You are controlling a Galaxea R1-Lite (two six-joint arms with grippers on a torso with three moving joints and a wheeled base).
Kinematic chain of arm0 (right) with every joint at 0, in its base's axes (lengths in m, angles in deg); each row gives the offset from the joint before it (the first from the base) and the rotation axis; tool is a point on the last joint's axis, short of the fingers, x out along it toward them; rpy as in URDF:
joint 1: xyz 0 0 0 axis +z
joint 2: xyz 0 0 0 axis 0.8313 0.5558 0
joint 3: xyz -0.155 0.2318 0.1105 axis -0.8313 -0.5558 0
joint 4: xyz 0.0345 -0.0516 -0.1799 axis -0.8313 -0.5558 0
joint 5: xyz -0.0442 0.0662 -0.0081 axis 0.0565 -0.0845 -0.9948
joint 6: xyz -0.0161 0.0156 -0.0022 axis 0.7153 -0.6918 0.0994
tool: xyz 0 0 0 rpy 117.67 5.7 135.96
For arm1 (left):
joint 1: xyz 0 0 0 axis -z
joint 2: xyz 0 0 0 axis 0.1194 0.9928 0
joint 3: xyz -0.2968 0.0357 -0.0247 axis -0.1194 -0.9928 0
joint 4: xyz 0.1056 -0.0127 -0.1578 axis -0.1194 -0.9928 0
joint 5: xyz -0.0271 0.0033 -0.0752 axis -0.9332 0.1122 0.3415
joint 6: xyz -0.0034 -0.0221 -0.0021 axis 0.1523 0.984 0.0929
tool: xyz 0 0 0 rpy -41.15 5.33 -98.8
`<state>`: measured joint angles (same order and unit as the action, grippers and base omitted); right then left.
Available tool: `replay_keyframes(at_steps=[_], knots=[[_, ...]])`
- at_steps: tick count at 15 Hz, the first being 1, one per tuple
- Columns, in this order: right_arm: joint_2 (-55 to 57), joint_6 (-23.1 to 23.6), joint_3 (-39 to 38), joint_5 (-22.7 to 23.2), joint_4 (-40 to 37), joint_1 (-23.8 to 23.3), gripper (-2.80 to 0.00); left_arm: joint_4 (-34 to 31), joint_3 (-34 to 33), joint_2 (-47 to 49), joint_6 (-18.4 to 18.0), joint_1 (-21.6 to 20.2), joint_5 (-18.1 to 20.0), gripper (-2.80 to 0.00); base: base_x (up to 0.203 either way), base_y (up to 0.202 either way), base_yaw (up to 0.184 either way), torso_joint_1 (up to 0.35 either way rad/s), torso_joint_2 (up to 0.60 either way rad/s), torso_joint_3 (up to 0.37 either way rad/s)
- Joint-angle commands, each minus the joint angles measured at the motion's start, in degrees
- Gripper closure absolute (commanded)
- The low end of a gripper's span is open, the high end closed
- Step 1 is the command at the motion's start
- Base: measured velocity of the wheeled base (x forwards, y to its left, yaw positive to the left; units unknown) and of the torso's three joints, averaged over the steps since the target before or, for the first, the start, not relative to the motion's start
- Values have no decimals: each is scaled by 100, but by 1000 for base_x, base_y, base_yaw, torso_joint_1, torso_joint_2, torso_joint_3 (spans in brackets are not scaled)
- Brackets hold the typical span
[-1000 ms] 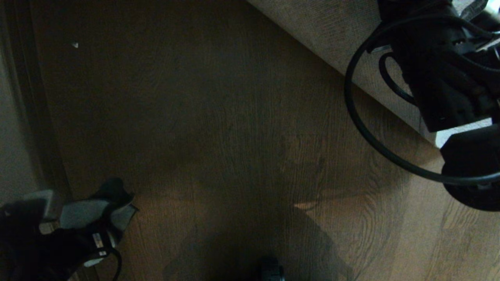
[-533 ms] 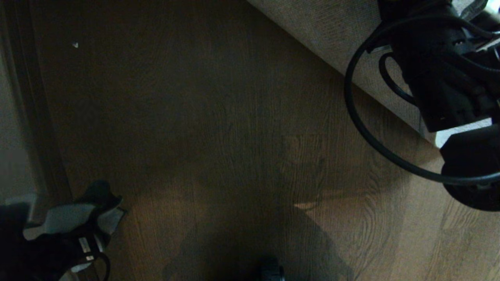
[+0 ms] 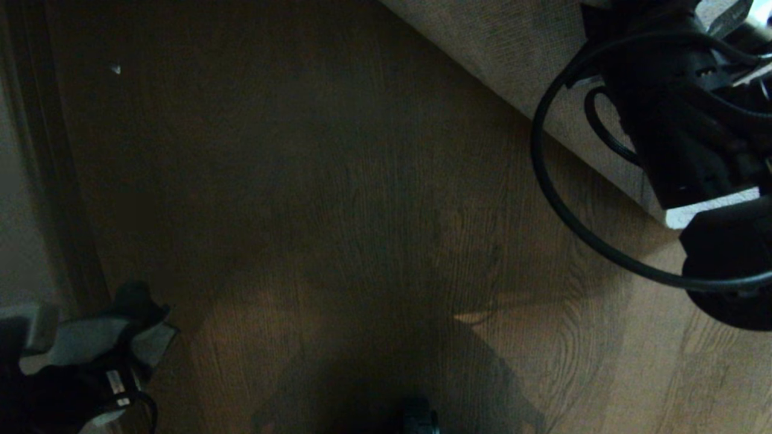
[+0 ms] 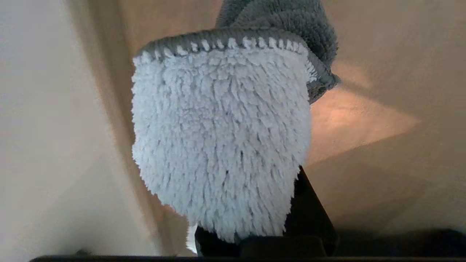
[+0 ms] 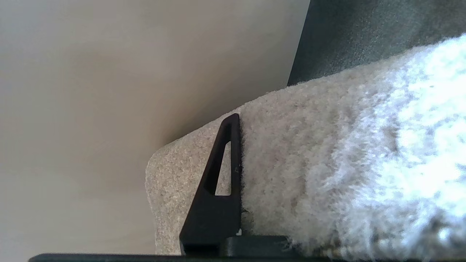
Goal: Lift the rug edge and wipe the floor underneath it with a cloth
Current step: Lay down the carpet
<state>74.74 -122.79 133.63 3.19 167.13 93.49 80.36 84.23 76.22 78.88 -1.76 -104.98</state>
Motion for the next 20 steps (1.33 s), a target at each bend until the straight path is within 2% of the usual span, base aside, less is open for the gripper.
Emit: replay_keyframes(at_steps=[1, 7, 11, 14, 17, 20], knots=[[23, -36, 0, -3, 266, 1, 0, -113, -1, -121, -58, -326, -69, 0, 0, 0, 0, 0, 0, 0], [32, -44, 0, 6, 266, 10, 0, -1092, -1, -1119, -277, -263, -5, 0, 0, 0, 0, 0, 0, 0], [32, -44, -4, 6, 266, 10, 0, -2238, -1, -2142, -367, 507, 9, 0, 0, 0, 0, 0, 0, 0], [41, -44, 0, 6, 266, 10, 0, -2981, -1, -2744, -348, 646, 52, 0, 0, 0, 0, 0, 0, 0], [41, -44, 0, 6, 266, 10, 0, -3731, -1, -3402, -359, 658, 473, 0, 0, 0, 0, 0, 0, 0], [49, -36, 0, 6, 266, 10, 0, -4615, 116, -4189, -423, 653, 1271, 0, 0, 0, 0, 0, 0, 0]])
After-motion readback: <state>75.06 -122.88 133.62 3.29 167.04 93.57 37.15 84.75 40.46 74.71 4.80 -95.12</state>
